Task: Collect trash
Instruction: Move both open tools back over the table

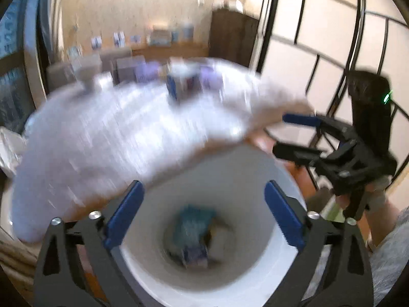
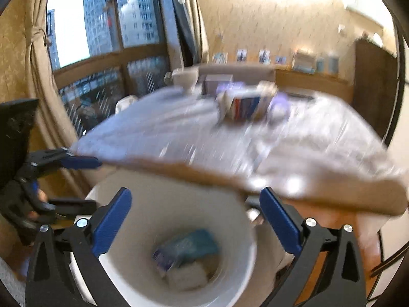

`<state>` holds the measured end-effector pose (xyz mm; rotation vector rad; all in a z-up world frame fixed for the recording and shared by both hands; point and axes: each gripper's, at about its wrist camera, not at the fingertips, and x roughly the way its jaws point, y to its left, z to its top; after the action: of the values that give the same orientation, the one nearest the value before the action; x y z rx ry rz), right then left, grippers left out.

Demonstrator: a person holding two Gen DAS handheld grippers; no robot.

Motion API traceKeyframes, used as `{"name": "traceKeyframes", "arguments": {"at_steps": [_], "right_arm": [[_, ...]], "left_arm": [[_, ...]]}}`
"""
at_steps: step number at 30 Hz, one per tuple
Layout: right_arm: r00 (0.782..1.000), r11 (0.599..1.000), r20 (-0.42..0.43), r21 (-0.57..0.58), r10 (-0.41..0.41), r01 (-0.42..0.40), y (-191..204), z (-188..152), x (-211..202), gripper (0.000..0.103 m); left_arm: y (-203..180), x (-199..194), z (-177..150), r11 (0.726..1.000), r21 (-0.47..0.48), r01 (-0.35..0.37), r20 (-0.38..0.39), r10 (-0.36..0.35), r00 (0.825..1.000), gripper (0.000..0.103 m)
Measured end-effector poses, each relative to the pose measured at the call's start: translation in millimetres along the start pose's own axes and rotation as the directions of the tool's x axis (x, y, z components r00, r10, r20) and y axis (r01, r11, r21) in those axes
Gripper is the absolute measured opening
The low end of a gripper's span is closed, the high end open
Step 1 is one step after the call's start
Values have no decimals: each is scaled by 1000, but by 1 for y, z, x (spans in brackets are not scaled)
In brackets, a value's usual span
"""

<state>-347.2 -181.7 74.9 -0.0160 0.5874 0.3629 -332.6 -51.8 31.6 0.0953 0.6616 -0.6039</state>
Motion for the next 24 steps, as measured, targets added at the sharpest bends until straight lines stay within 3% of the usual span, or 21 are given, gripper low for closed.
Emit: {"name": "traceKeyframes", "arguments": {"at_steps": [5, 11, 15, 19, 24], "right_arm": [[997, 997, 35, -18, -71, 72, -16, 36, 21, 99], [996, 996, 21, -34, -82, 83, -39, 83, 76, 99], [999, 999, -31, 4, -44, 44, -56, 98, 112, 99], [995, 996, -60, 22, -84, 86, -70, 109, 142, 99], [995, 997, -80, 31, -64, 67, -78, 119, 162, 99]], "left_arm": [[39, -2, 45, 997, -60, -46, 64, 50, 997, 99], [92, 46, 102, 983, -137, -119, -15, 118, 993, 99], [119, 87, 131, 977, -157, -143, -59, 135, 989, 99], [137, 125, 154, 966, -165, -197, -91, 184, 979, 99], [160, 171, 184, 961, -183, -209, -125, 188, 974, 99]]}}
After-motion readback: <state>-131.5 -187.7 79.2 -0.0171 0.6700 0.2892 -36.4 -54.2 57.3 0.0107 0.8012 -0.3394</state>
